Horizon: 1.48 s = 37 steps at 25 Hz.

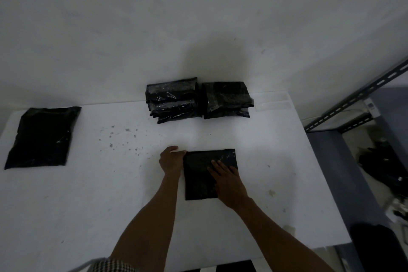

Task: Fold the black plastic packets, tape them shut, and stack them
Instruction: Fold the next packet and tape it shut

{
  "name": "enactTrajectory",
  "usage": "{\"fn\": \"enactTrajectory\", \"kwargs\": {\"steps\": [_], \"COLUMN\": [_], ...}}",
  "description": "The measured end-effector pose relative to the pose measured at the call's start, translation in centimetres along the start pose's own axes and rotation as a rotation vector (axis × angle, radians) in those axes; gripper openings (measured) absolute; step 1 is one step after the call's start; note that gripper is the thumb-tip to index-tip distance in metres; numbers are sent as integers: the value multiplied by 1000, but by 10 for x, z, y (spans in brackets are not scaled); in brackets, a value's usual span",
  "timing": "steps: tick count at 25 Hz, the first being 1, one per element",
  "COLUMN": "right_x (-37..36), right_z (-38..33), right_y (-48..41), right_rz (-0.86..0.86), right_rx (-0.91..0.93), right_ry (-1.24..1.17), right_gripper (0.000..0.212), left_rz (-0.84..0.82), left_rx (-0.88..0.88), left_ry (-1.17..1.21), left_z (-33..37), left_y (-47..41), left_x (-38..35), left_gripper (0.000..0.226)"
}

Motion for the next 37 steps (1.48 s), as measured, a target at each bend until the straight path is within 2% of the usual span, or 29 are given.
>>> {"fn": "enactTrajectory", "kwargs": {"steps": [2,4,6,7,9,12,15,22,23,25,26,28,30,34,37], "right_x": [-1,2,5,10,25,43,49,40,40,41,39,29,17,9,3], "right_z": [3,2,13,22,40,60,66,74,70,56,49,43,43,40,30], "right_y": [-2,-4,-8,-12,-19,-36,-54,-60,-56,-44,-37,-28,-20,-10,-11], "right_rz": [9,122,416,577,721,589,560,641,668,754,737,584,449,402,320], "right_rx": [19,52,-24,-144,-434,-705,-752,-749,-717,-480,-309,-31,33,27,119], "right_ry": [-39,-196,-384,-451,-607,-748,-837,-892,-835,-561,-413,-192,-105,23,87], "right_gripper": [65,53,41,38,30,35,40,31,29,28,28,28,28,47,57], "left_rz": [98,212,179,142,74,27,-8,-33,-28,-6,11,35,65,105,93], "left_rx": [-147,-455,-819,-933,-968,-924,-931,-949,-960,-1002,-1028,-1059,-1075,-1123,-1025], "left_ry": [-167,-379,-587,-685,-774,-775,-830,-857,-843,-816,-812,-807,-801,-825,-872], "left_z": [2,3,-7,-16,-35,-48,-51,-49,-49,-49,-49,-50,-51,-47,-40], "left_y": [13,39,64,72,79,83,78,80,80,80,80,77,73,72,67], "left_x": [2,-3,-16,-25,-38,-43,-43,-39,-38,-36,-35,-33,-29,-24,-27], "left_gripper": [33,35,37,38,39,46,53,57,56,49,46,41,40,43,51]}}
Point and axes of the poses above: each hand's wrist, its own y-axis away from the middle knuckle, its own x-axis out of the back of the hand, z = x × y, the point moved 2 cm from there along -y, towards the middle knuckle, and after that the axes turned 13 degrees about -y, right-handed, at the moved point
